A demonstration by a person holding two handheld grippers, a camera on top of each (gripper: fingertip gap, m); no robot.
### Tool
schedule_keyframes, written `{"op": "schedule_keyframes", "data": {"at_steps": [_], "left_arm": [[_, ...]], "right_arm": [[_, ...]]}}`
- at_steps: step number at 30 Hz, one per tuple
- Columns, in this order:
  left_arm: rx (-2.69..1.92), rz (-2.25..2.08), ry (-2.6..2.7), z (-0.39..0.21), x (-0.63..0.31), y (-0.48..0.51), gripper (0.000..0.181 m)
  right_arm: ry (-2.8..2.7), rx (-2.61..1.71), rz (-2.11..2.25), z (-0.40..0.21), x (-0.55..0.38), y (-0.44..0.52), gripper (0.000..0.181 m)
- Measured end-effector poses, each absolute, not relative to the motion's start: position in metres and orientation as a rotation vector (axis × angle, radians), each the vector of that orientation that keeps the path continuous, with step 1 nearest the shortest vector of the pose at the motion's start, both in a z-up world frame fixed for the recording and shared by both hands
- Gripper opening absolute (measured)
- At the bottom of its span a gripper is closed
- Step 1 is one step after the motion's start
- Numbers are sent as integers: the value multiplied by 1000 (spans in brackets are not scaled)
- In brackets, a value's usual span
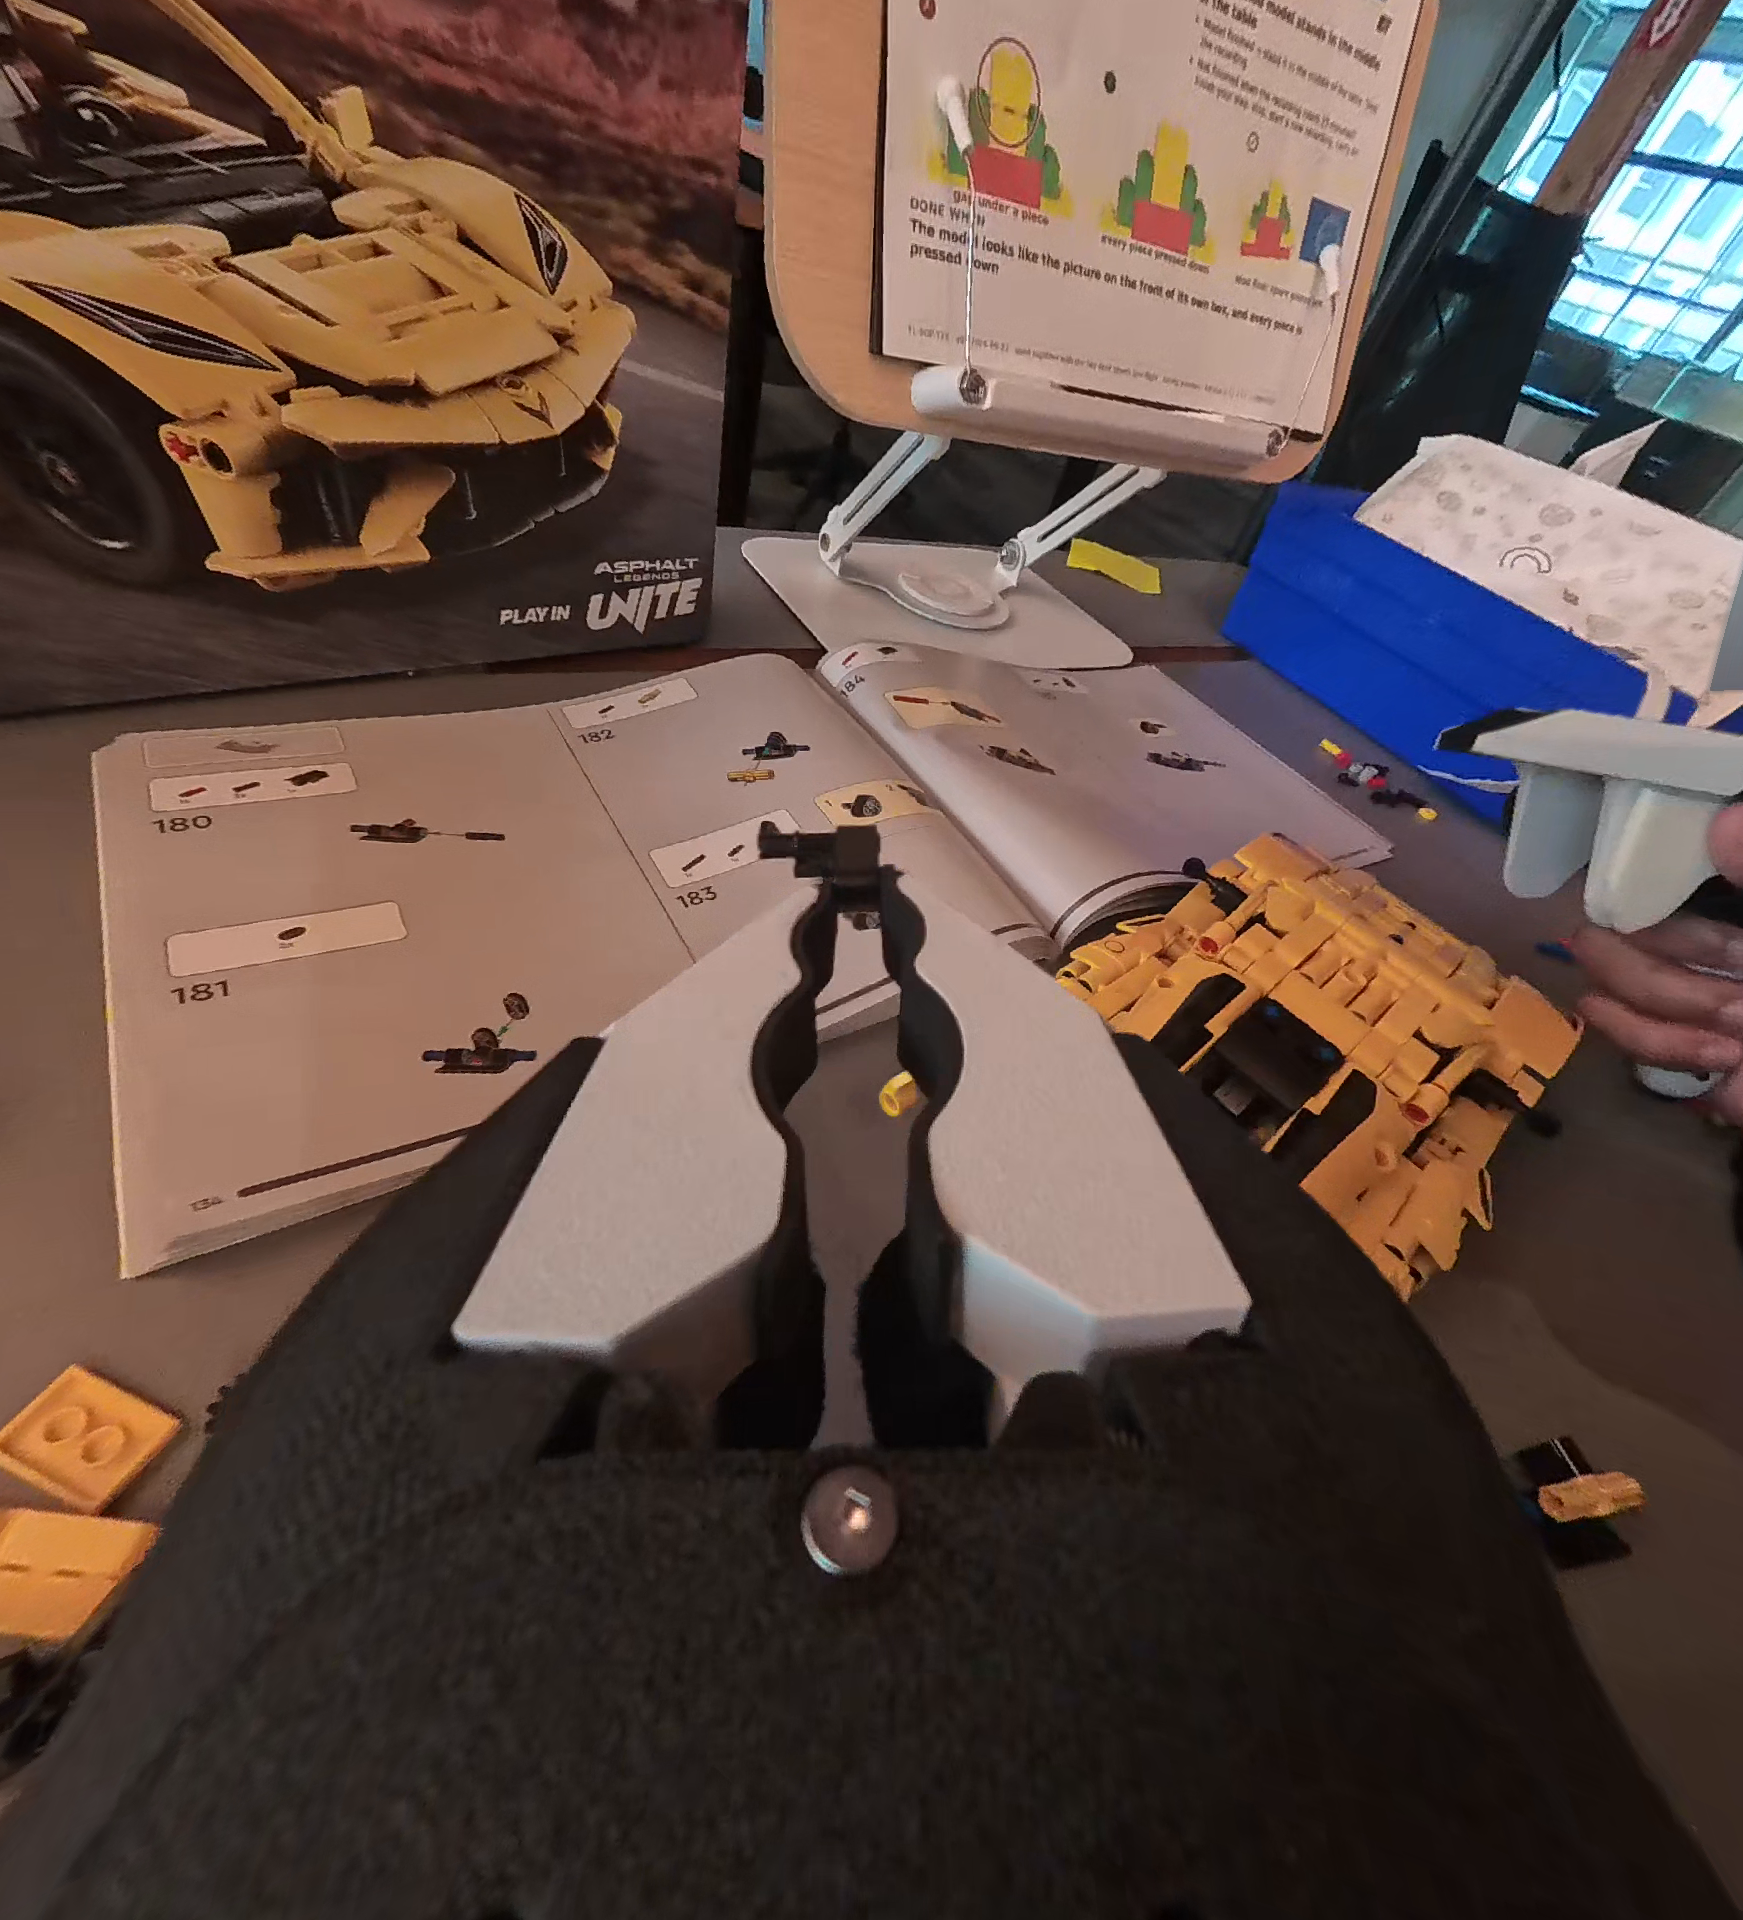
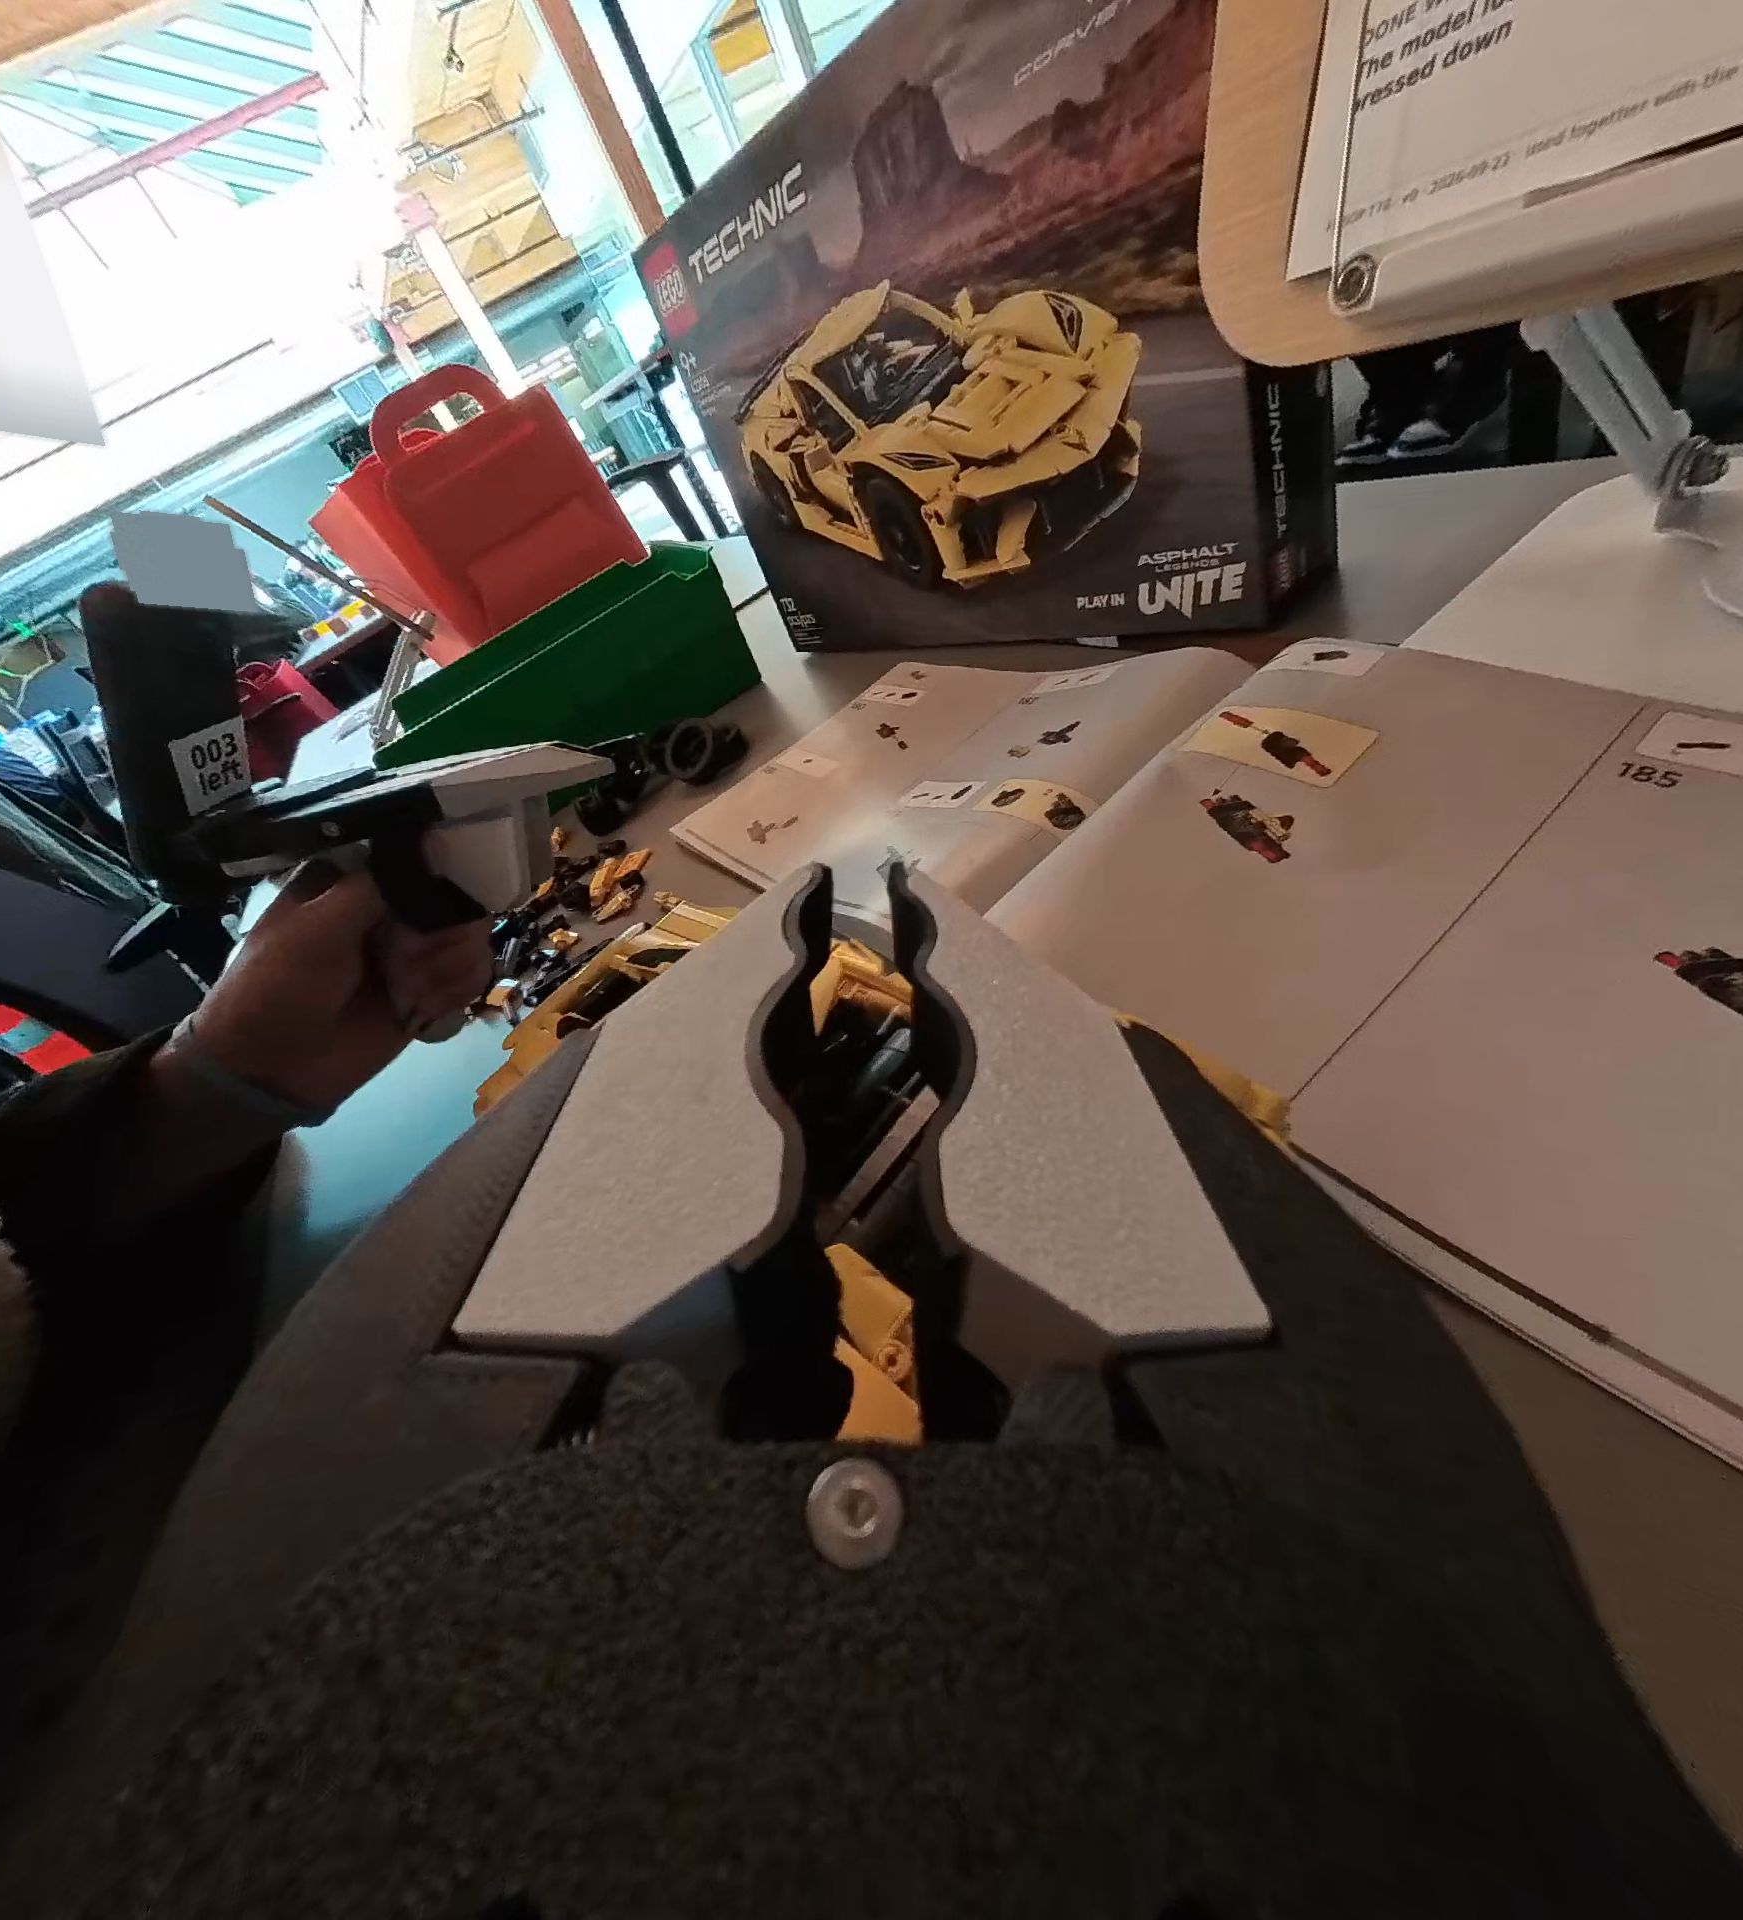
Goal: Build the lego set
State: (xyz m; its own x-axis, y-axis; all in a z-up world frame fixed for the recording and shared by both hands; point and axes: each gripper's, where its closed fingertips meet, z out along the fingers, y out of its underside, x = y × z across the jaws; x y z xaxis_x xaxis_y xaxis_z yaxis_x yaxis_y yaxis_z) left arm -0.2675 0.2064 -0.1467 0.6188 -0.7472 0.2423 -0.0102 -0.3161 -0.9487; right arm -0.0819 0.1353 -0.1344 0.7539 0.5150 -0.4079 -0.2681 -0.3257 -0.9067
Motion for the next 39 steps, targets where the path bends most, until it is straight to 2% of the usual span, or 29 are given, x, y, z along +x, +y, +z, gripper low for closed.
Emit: {"op": "schedule_keyframes", "data": {"at_steps": [30,34,38,39], "left_arm": [[-1632,-967,699,-118,-253,161,8],[-1680,-1091,918,-129,-238,91,7],[-1638,-996,1091,-154,-228,33,8],[-1608,-953,1127,-159,-224,25,8]], "right_arm": [[-243,-1701,809,-120,-96,125,10],[-493,-1689,1021,-102,-133,100,16],[-987,-1728,1067,-124,-176,54,34],[-1112,-1717,1068,-133,-184,42,34]]}}
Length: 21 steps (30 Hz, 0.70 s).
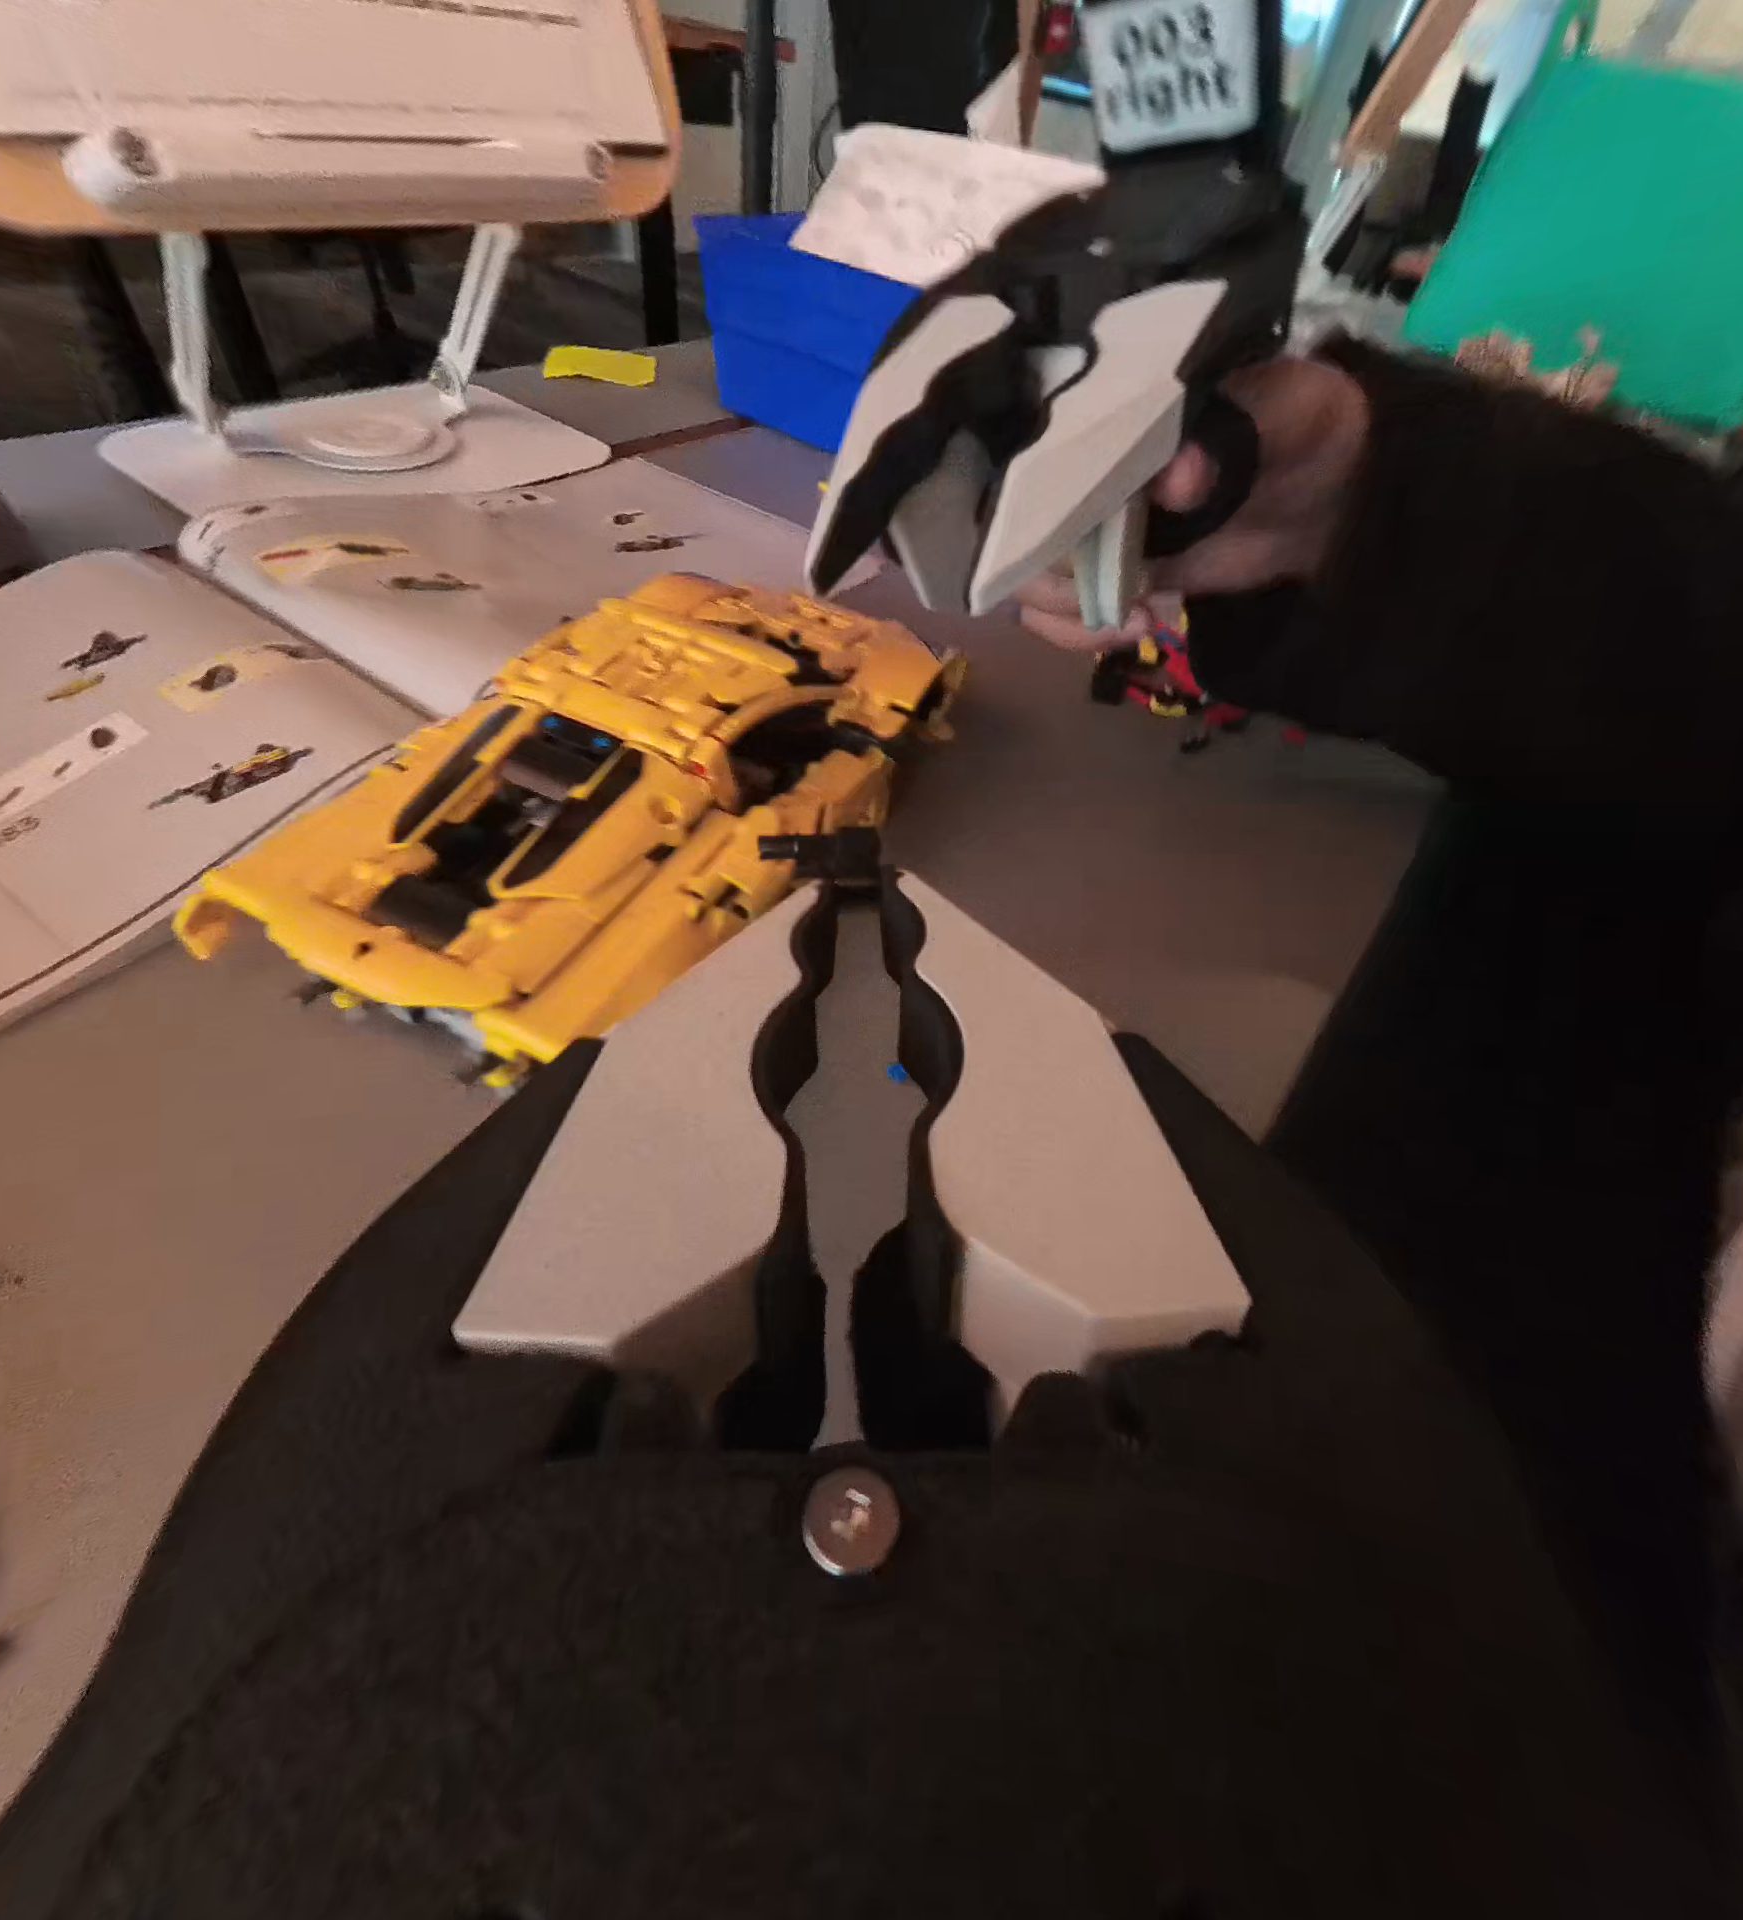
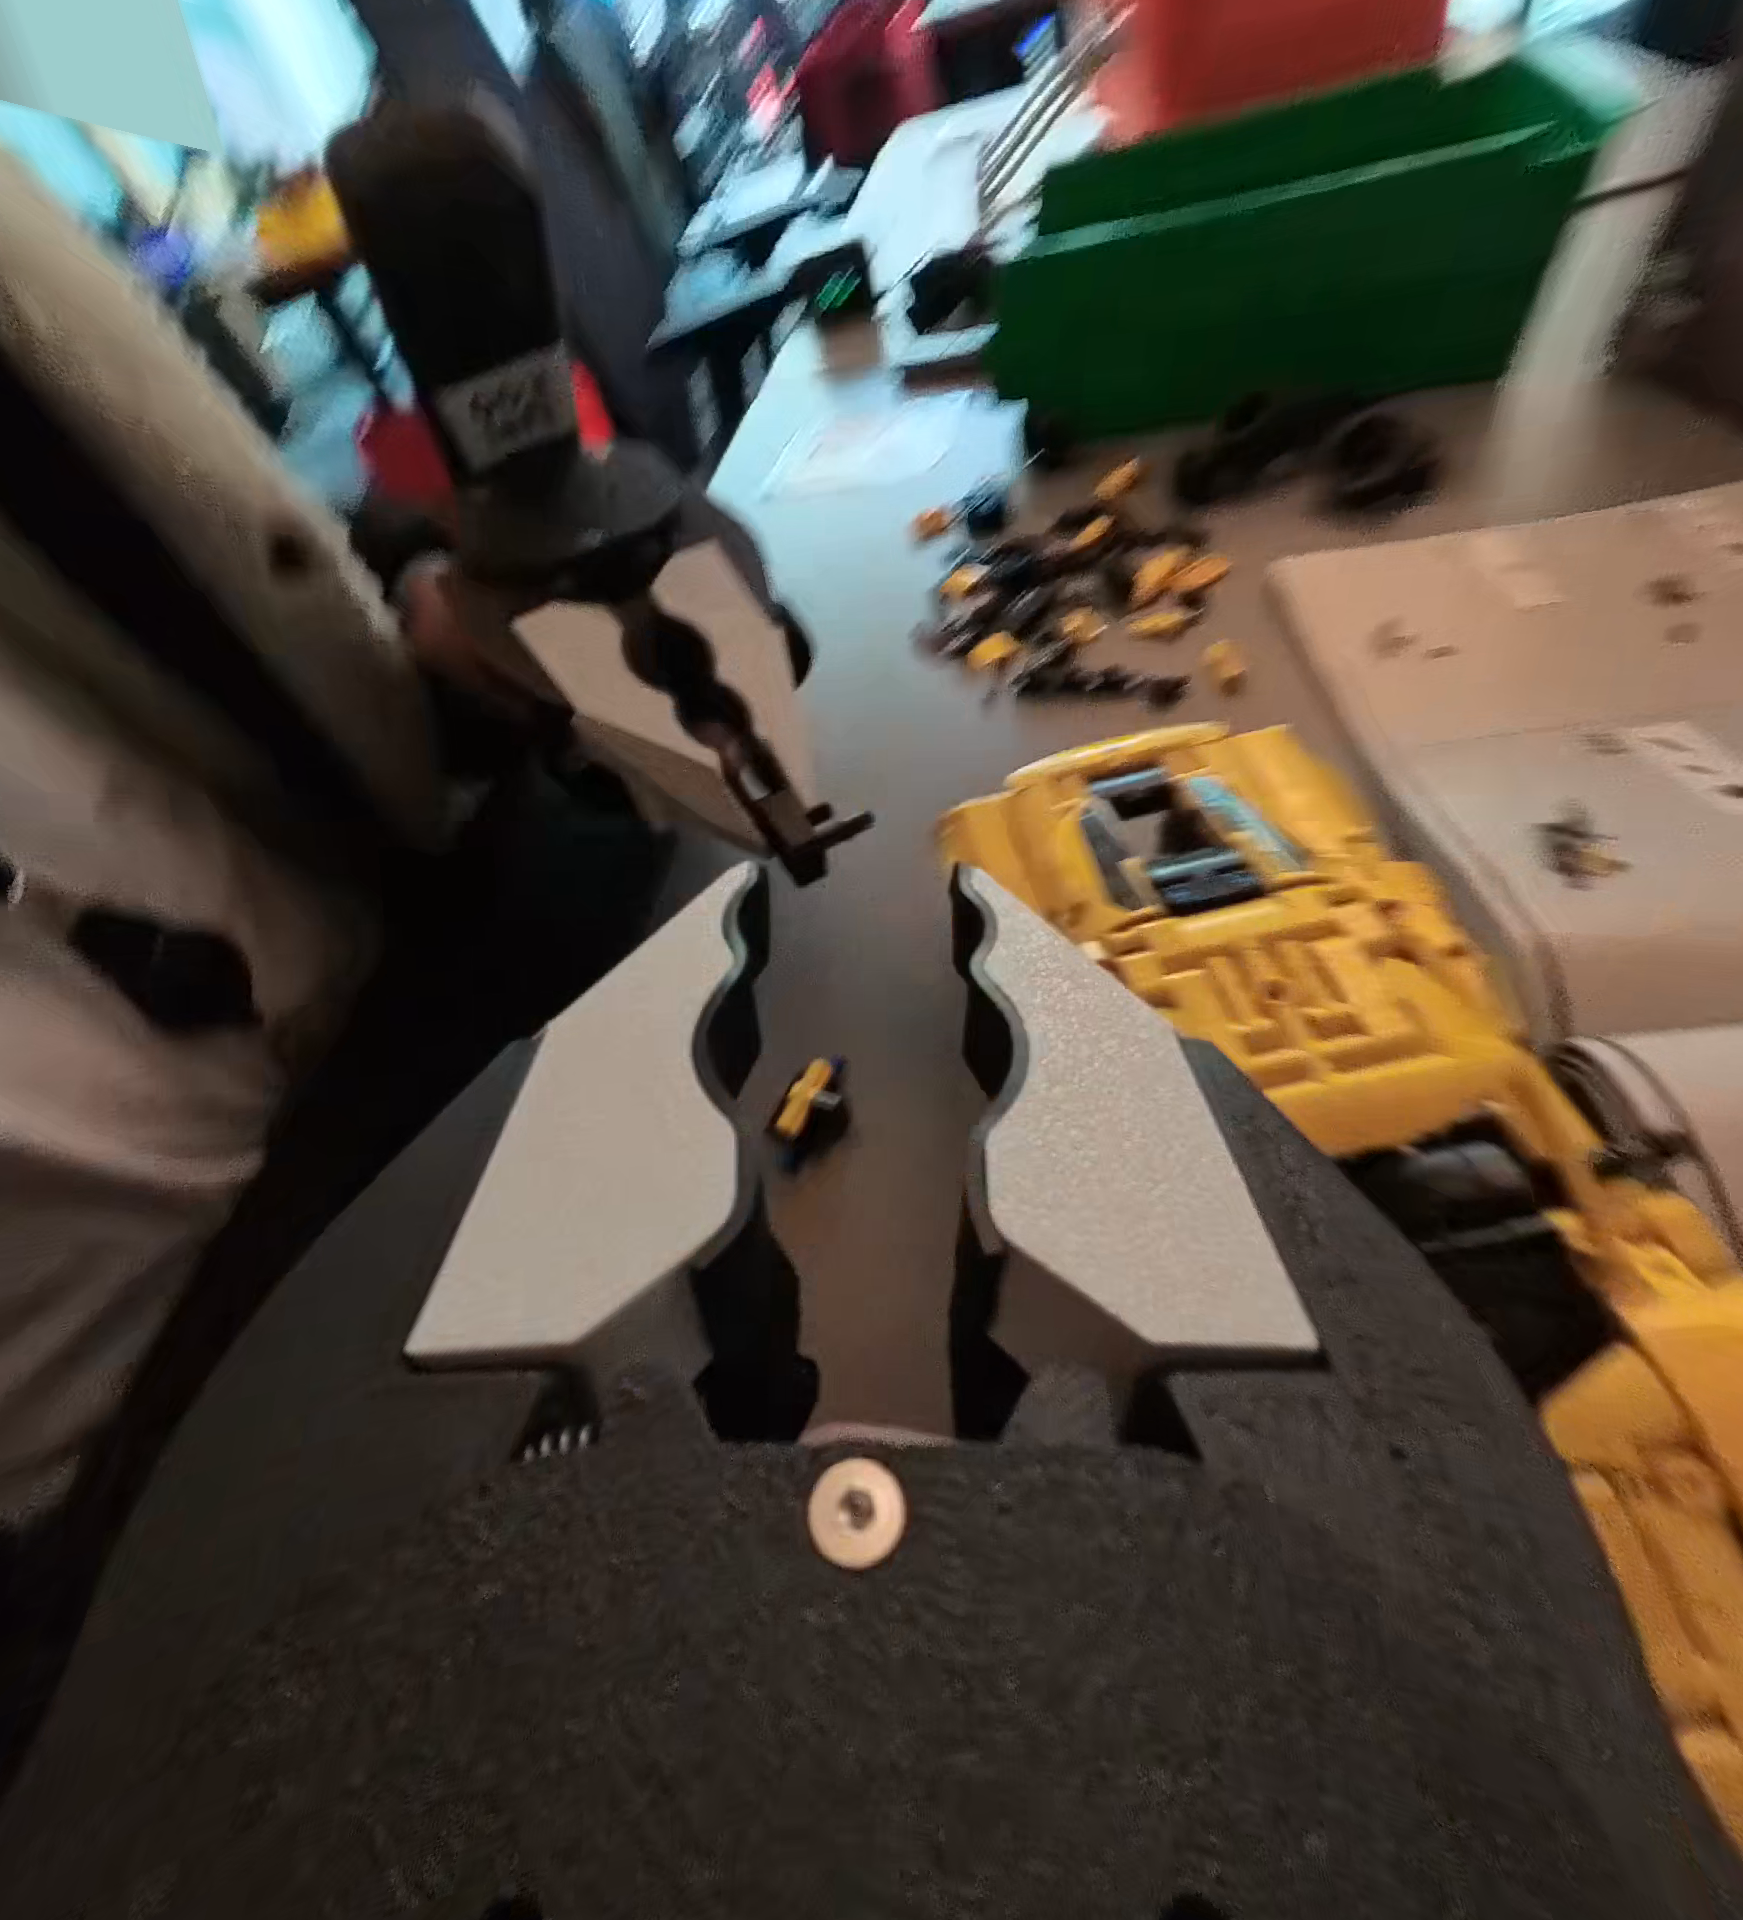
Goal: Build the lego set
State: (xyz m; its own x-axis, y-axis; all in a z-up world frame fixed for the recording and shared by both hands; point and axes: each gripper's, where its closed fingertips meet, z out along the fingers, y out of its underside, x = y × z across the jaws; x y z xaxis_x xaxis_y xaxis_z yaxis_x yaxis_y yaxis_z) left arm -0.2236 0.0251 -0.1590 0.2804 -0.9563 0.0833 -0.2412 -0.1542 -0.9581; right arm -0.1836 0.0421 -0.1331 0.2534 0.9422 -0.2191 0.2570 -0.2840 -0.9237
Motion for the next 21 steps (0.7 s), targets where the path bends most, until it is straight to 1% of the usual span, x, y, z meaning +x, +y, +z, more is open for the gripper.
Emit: {"op": "schedule_keyframes", "data": {"at_steps": [3,8,11,13,17,18,21], "left_arm": [[-1556,-831,1197,-166,-215,22,8],[-1618,-898,1195,-180,-211,26,8],[-1673,-959,1200,-187,-210,28,8],[-1703,-996,1186,-189,-210,30,8],[-1722,-1016,1189,-190,-211,30,8],[-1724,-1011,1197,-191,-212,30,8],[-1695,-1029,1243,-191,-211,24,8]], "right_arm": [[-1403,-1783,1084,-168,-196,14,34],[-1587,-1914,1042,-215,-207,1,34],[-1629,-1881,927,-225,-208,3,30],[-1634,-1881,861,-229,-203,4,24],[-1611,-2036,889,-239,-195,-13,21],[-1605,-2071,884,-243,-192,-17,18],[-1548,-2110,889,-242,-188,-26,19]]}}
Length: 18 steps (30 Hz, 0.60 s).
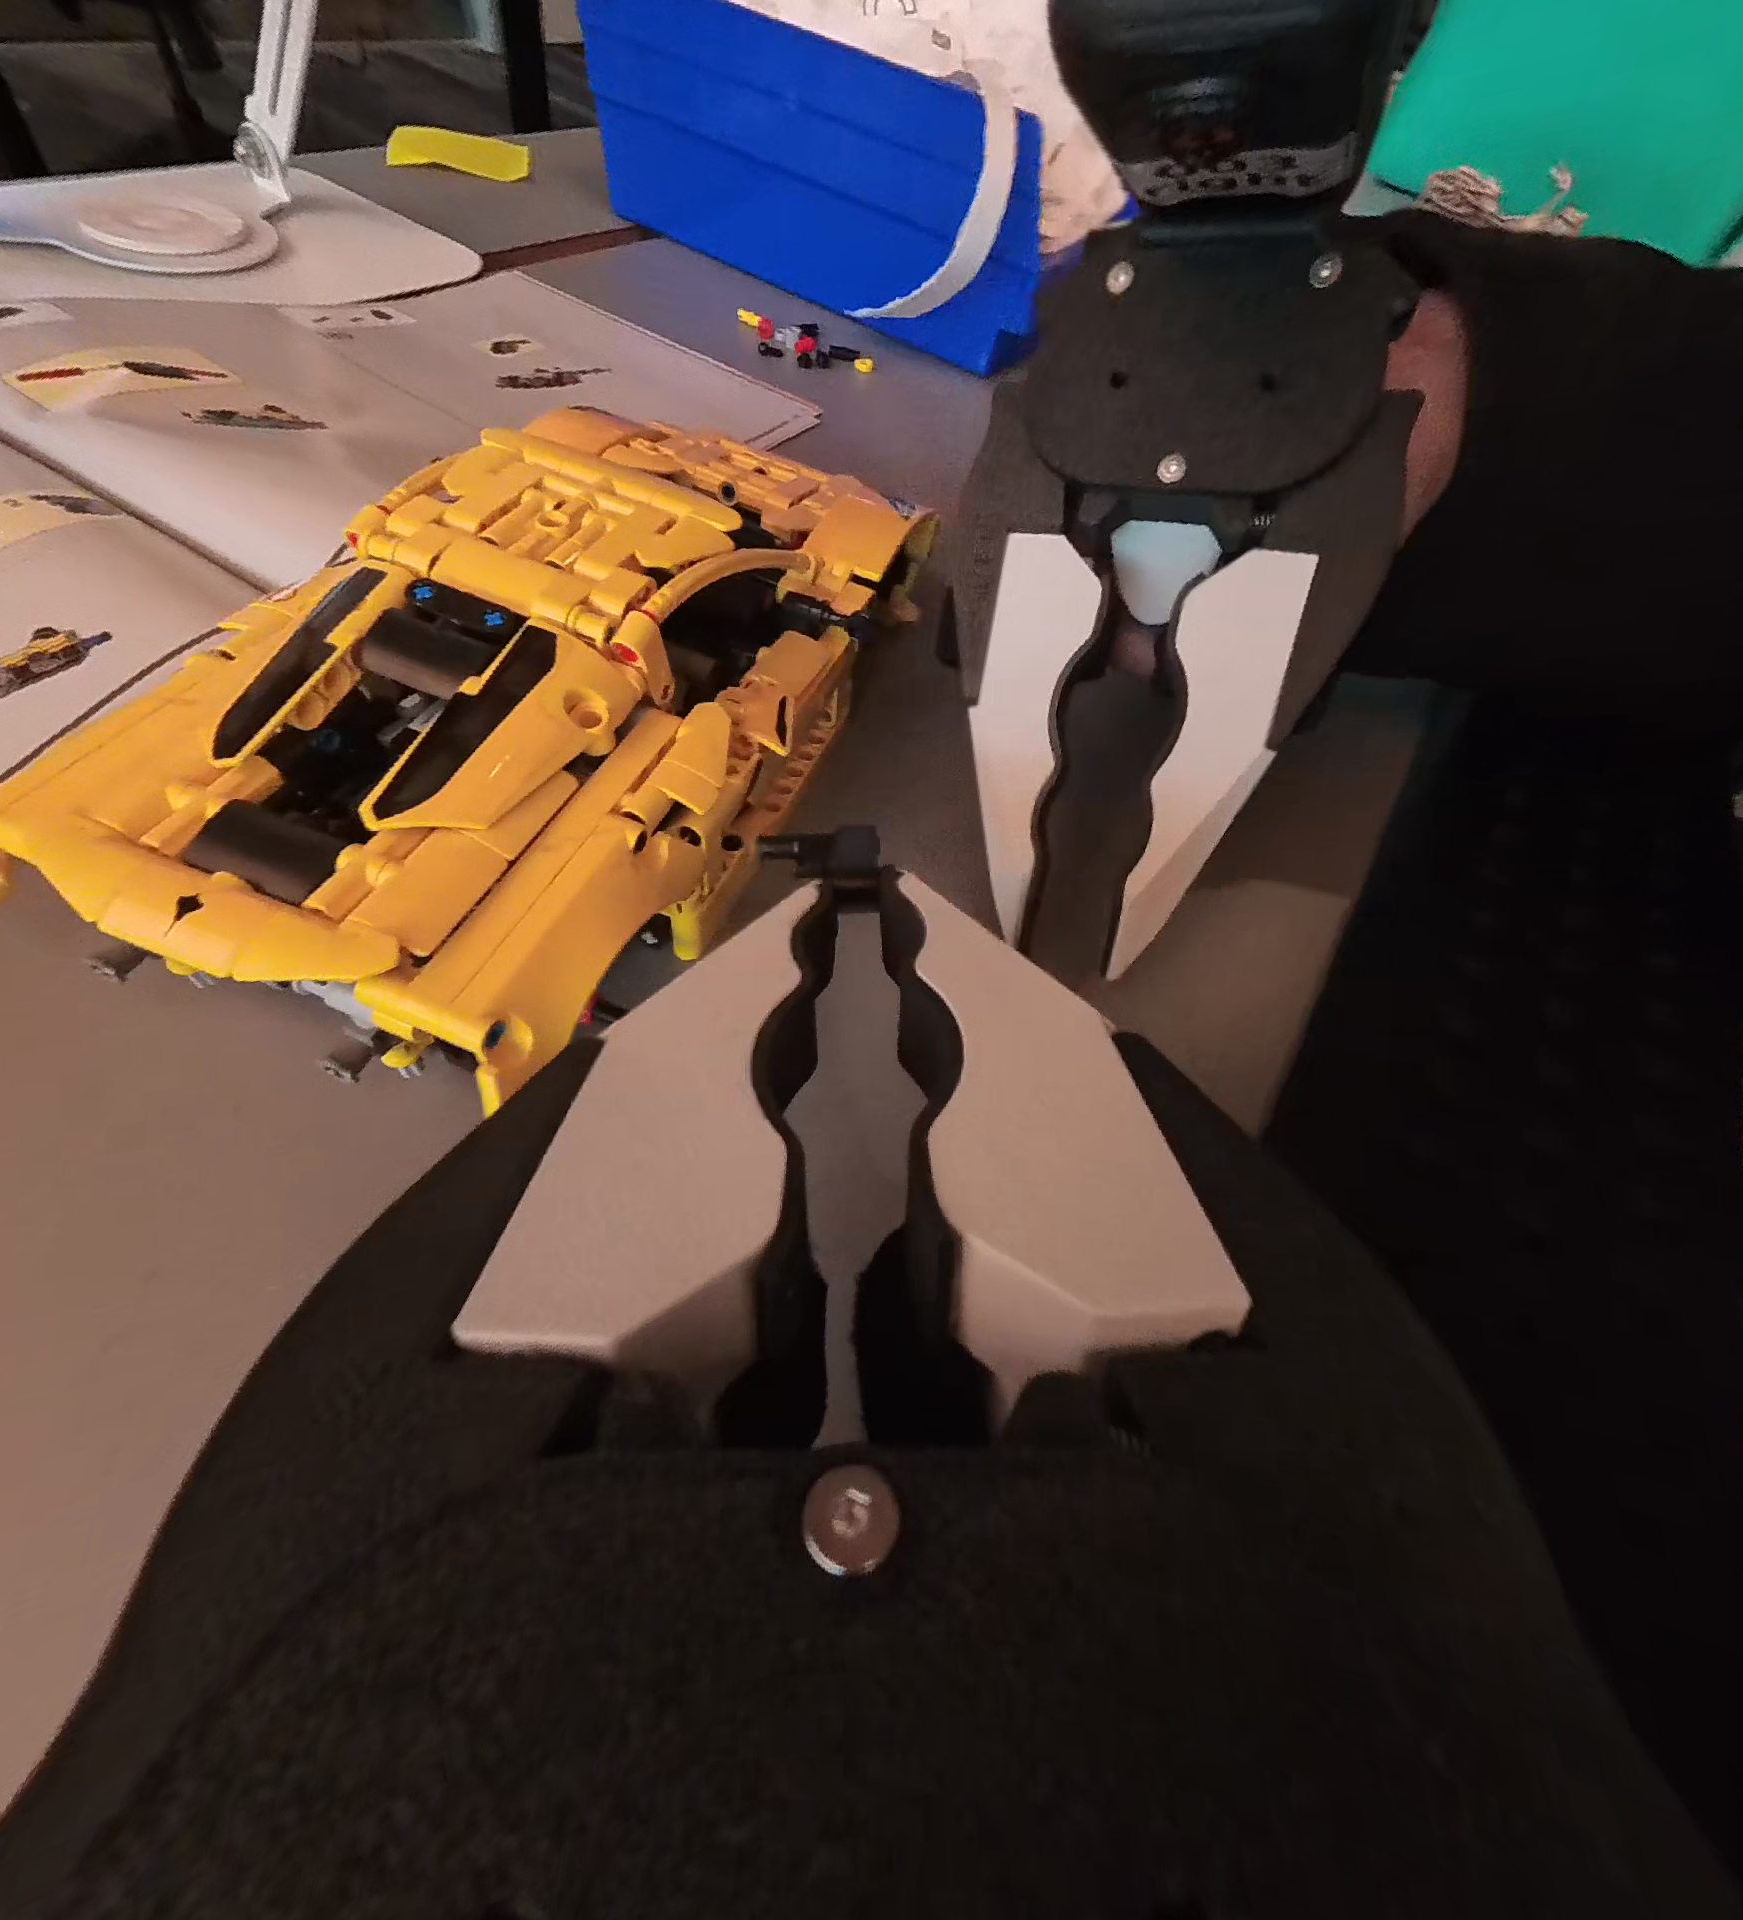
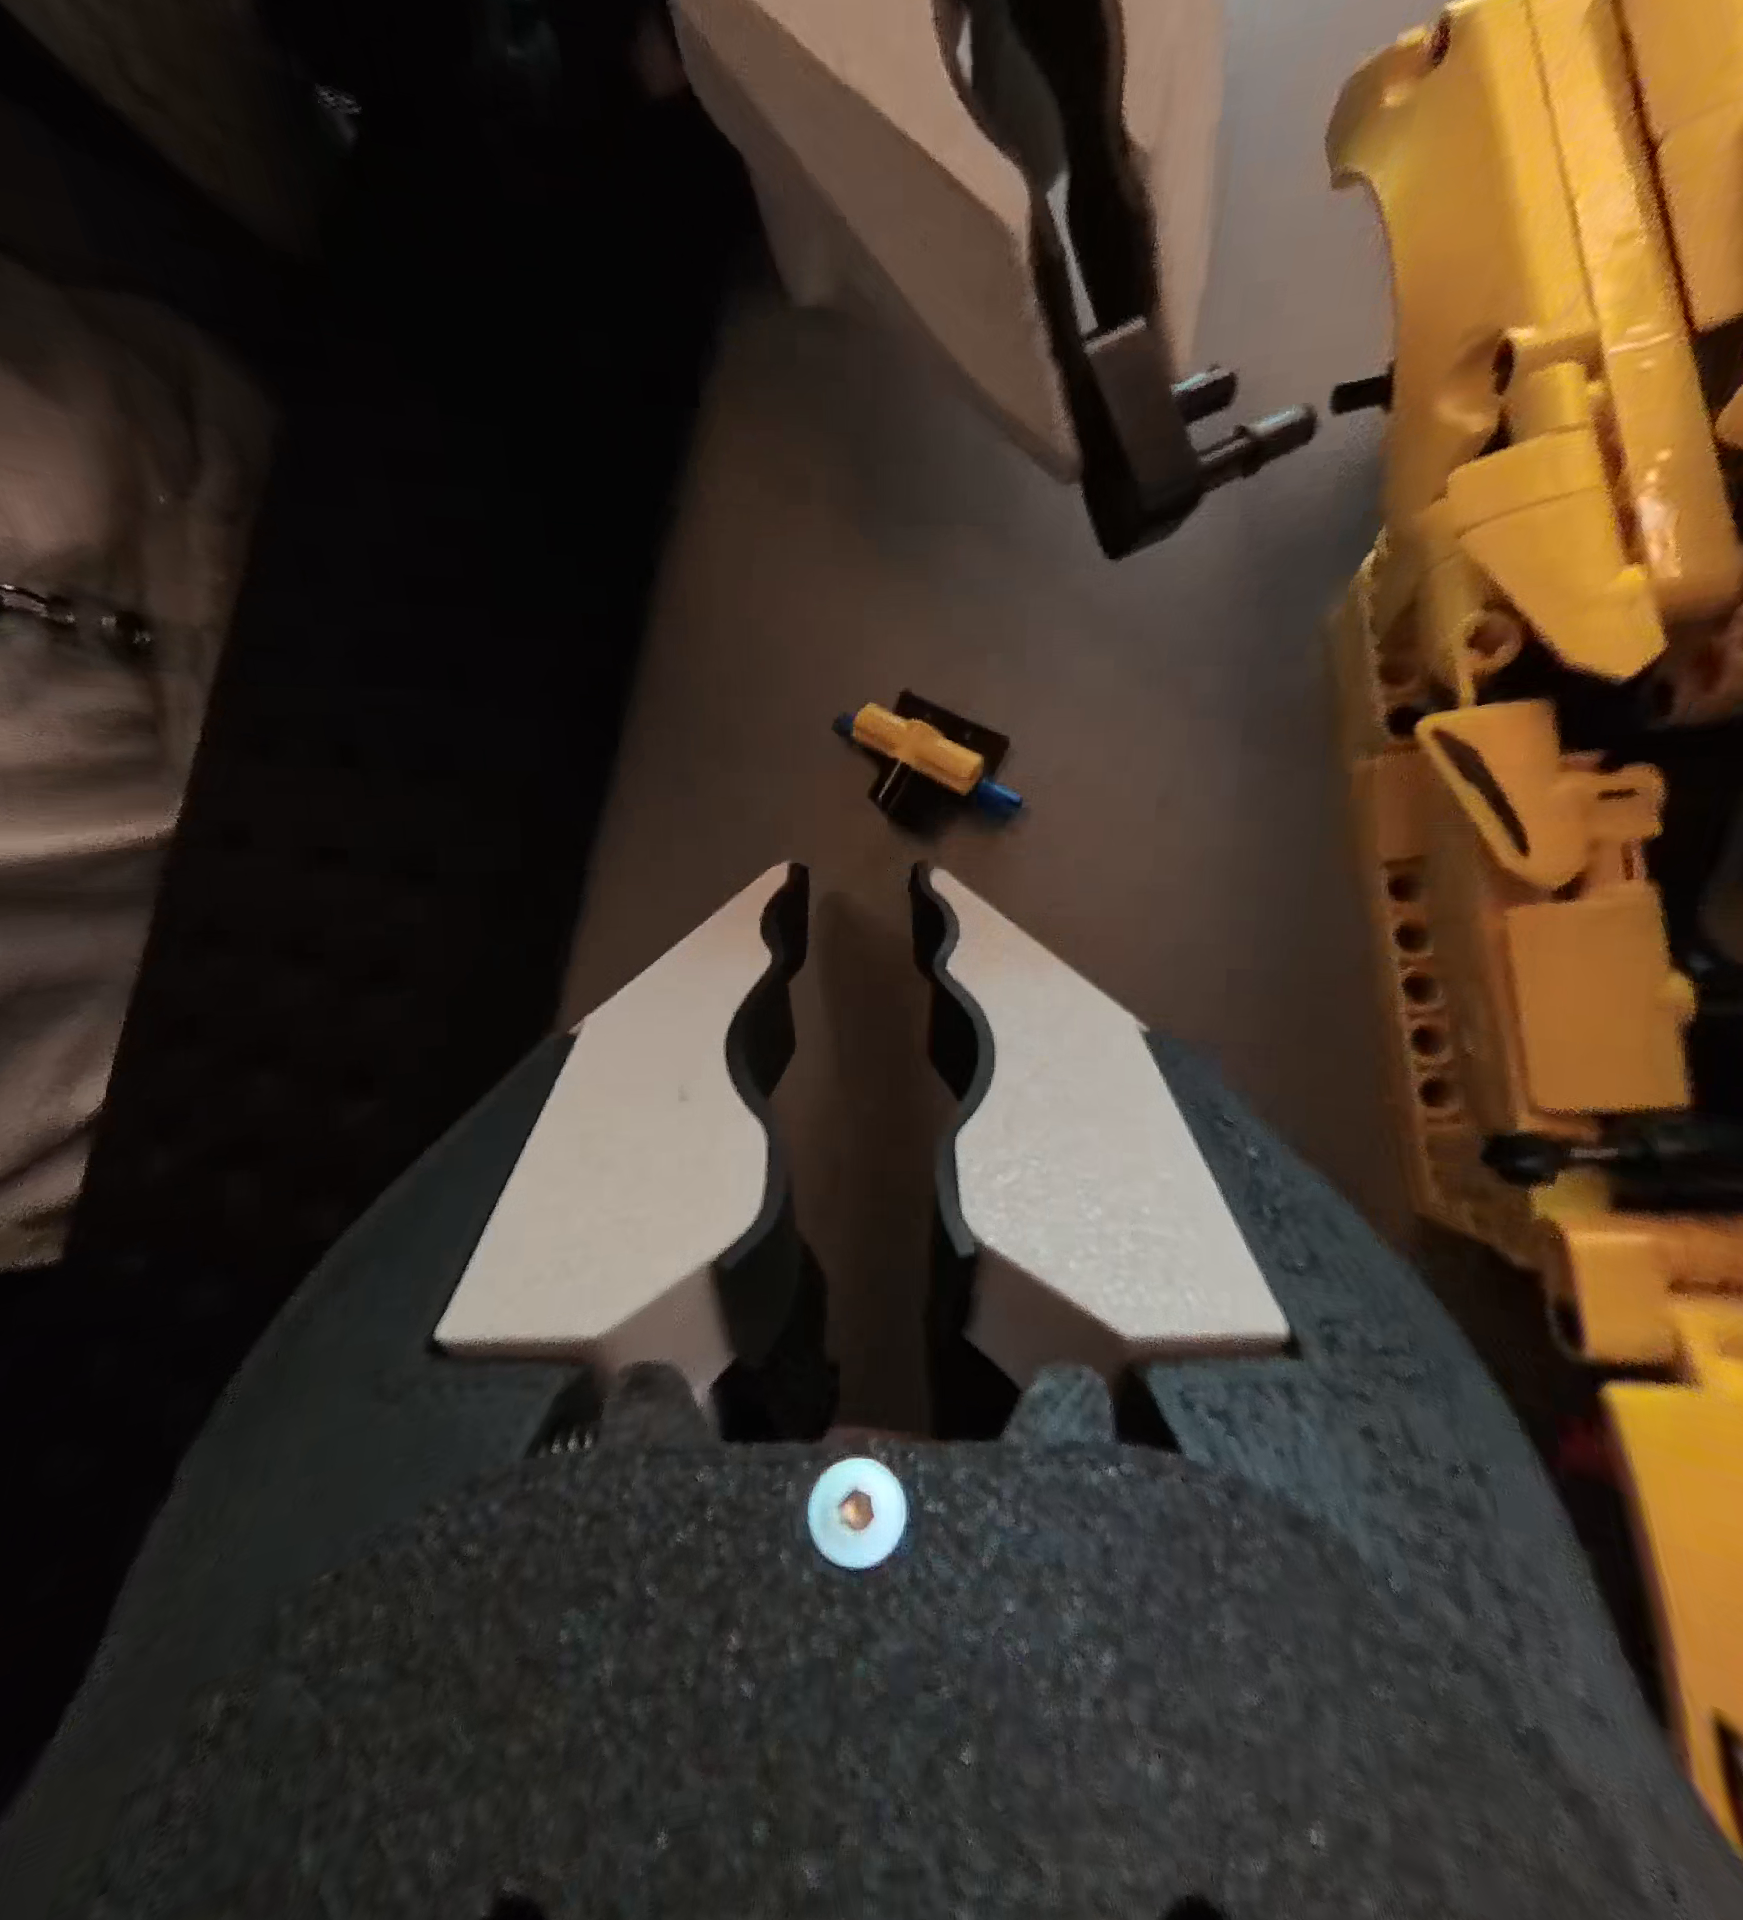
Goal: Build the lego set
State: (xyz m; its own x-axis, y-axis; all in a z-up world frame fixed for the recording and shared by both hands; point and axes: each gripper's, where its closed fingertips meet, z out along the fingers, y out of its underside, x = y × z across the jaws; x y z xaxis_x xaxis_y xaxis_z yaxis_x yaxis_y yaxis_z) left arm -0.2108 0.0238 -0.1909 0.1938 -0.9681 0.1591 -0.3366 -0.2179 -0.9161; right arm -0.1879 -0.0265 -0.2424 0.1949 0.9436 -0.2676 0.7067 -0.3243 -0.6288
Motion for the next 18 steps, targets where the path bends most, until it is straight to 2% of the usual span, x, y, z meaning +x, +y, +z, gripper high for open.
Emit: {"op": "schedule_keyframes", "data": {"at_steps": [7,11,15,18], "left_arm": [[-1520,-1132,1515,-190,-207,11,7],[-1576,-1187,1653,-202,-203,16,8],[-1569,-1277,1679,-199,-199,14,8],[-1544,-1299,1680,-200,-198,11,8]], "right_arm": [[-1311,-2096,764,-226,-192,-21,23],[-1185,-2150,766,-236,-203,-22,23],[-1127,-2176,656,-244,-202,-15,9],[-1180,-2132,625,-243,-199,-14,8]]}}
